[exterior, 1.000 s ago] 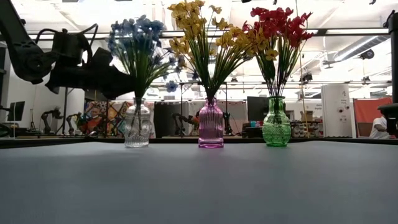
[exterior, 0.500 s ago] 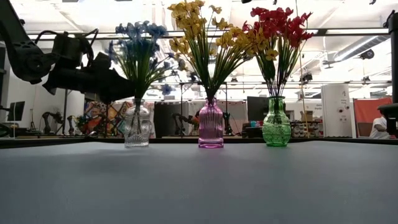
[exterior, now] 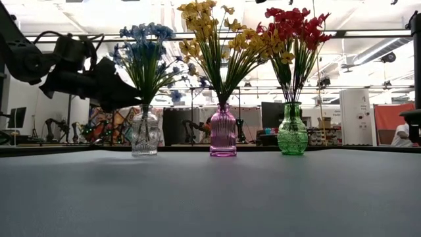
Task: Sort flowers into vase by color
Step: Put the blue flowers into the transparent vase, then return to Home Position
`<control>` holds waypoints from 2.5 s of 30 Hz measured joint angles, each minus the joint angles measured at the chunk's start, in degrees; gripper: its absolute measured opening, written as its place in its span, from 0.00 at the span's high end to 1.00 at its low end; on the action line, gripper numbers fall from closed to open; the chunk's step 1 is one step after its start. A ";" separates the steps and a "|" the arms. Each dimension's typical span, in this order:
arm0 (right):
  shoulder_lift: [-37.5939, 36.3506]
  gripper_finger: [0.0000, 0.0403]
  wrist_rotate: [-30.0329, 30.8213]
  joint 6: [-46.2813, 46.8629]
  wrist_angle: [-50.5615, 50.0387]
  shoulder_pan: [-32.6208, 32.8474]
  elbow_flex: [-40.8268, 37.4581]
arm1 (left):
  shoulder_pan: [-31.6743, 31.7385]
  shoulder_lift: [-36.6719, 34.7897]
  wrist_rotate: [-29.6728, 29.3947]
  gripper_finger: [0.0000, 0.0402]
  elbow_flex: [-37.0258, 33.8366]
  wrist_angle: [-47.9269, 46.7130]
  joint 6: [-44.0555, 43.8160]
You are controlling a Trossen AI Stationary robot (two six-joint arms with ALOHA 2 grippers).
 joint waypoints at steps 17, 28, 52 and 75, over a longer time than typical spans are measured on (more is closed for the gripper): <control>0.00 0.43 0.00 0.30 -0.04 0.00 0.00 | 0.04 -10.91 0.00 0.40 3.67 -22.77 -0.71; 0.00 0.43 0.00 0.32 -0.05 0.00 0.00 | 0.04 -15.44 0.02 0.40 5.46 -36.17 -0.52; 0.00 0.43 0.00 -0.09 -0.07 0.00 -0.13 | -18.05 -35.79 -8.28 0.40 5.09 -45.58 -4.16; -1.82 0.43 0.02 -1.74 -5.11 0.36 -0.98 | -48.82 -40.80 -26.74 0.40 2.74 -46.33 -8.31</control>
